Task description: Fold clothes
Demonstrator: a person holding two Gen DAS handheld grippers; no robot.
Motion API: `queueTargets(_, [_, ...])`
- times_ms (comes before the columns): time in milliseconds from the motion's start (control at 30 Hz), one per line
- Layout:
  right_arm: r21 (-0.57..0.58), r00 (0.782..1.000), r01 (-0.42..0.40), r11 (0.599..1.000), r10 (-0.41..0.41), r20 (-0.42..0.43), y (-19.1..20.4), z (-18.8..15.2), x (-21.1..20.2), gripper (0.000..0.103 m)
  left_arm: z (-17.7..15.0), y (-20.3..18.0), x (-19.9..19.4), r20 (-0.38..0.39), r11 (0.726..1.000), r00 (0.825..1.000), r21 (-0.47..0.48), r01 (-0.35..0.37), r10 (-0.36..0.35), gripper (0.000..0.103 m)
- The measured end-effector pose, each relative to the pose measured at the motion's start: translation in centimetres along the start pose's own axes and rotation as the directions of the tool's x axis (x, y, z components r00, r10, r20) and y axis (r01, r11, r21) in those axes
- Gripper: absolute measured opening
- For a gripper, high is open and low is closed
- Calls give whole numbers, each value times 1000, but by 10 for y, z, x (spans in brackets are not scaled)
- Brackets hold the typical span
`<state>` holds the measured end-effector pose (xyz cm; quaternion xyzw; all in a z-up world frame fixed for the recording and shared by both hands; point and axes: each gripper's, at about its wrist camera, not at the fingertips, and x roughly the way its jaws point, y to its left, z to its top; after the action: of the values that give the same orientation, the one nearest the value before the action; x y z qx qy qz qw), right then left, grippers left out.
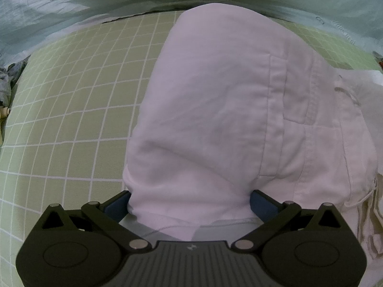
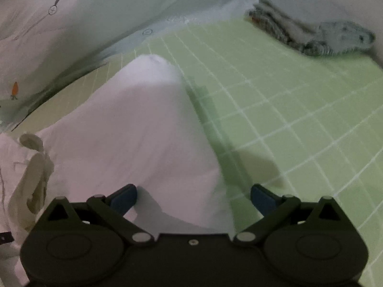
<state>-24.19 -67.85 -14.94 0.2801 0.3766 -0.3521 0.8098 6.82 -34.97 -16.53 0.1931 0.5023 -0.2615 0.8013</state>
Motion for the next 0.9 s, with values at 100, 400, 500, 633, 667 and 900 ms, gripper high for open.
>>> queueTargets(100, [-18, 999, 21, 1000, -22, -35, 7, 2, 3, 102, 0, 0, 0, 1, 1000, 1000, -2, -1, 1, 103])
queueTargets(400, [66, 1000, -30, 997, 29, 10, 9, -10, -20, 23, -1, 1, 2, 8, 1000, 1000, -7, 7, -7, 103])
queueTargets(500, [146, 994, -102, 984, 94, 63, 1, -12, -40, 10, 0, 1, 2, 5, 1000, 1000, -7, 7, -7, 103])
queueTargets(633, [169, 973, -205, 964, 181, 146, 13, -3, -74, 8, 5, 2, 2, -12, 1000, 1000, 1, 10, -10, 103])
queueTargets(667, [171, 964, -236, 957, 208, 166, 19, -1, -82, 7, 7, 3, 2, -24, 1000, 1000, 2, 14, -13, 103])
queueTargets(900, [44, 908, -360, 932, 339, 246, 93, 12, -129, 7, 24, 18, -17, -60, 998, 997, 49, 45, -42, 103])
